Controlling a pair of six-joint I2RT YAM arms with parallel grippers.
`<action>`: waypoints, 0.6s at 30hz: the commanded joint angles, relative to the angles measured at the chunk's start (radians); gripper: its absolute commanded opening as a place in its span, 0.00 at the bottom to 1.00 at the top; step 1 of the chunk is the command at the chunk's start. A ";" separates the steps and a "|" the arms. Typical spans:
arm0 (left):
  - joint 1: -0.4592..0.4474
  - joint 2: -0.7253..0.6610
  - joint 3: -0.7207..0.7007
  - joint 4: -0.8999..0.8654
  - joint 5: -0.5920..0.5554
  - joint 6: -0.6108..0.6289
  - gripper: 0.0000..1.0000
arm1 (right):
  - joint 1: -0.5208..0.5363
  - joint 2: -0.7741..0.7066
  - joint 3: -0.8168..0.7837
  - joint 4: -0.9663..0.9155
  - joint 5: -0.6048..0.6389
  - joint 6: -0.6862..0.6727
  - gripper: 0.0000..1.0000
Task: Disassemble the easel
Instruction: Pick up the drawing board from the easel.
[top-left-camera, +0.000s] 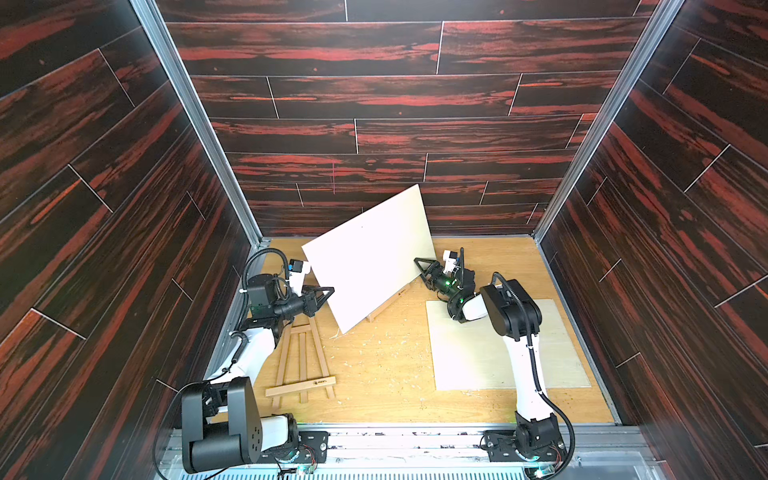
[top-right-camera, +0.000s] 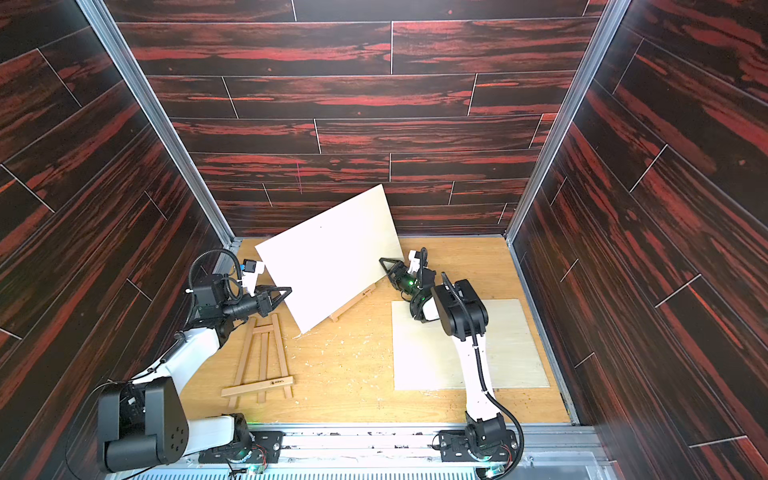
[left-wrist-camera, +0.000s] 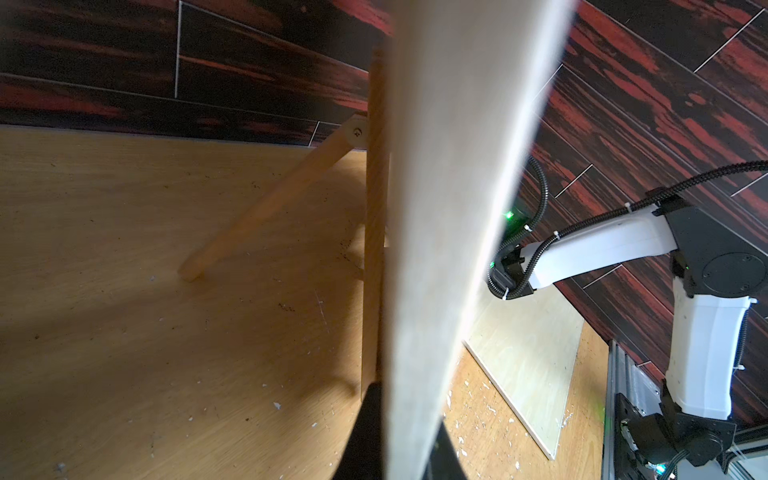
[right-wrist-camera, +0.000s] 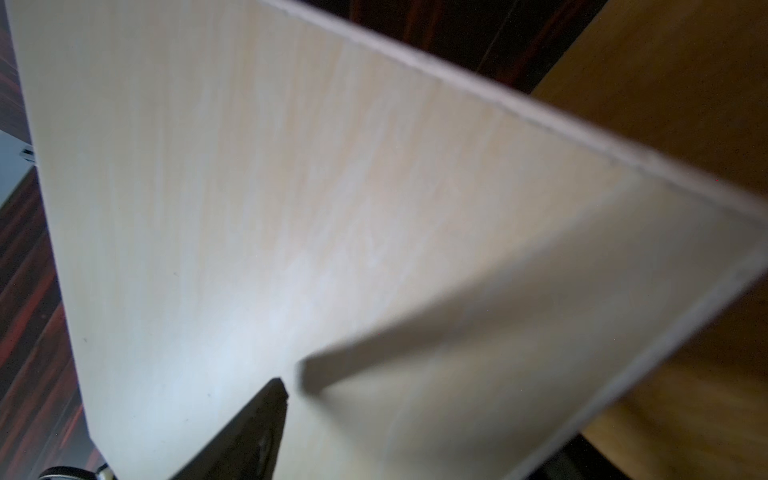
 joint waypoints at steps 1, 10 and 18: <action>0.004 0.025 0.005 -0.103 0.018 -0.080 0.00 | 0.006 0.037 0.030 0.157 0.026 0.036 0.84; -0.016 0.018 0.018 -0.093 0.024 -0.095 0.00 | 0.005 0.025 0.065 0.222 -0.001 0.056 0.78; -0.046 0.008 0.065 -0.225 0.021 0.015 0.00 | 0.005 0.016 0.084 0.259 -0.011 0.067 0.77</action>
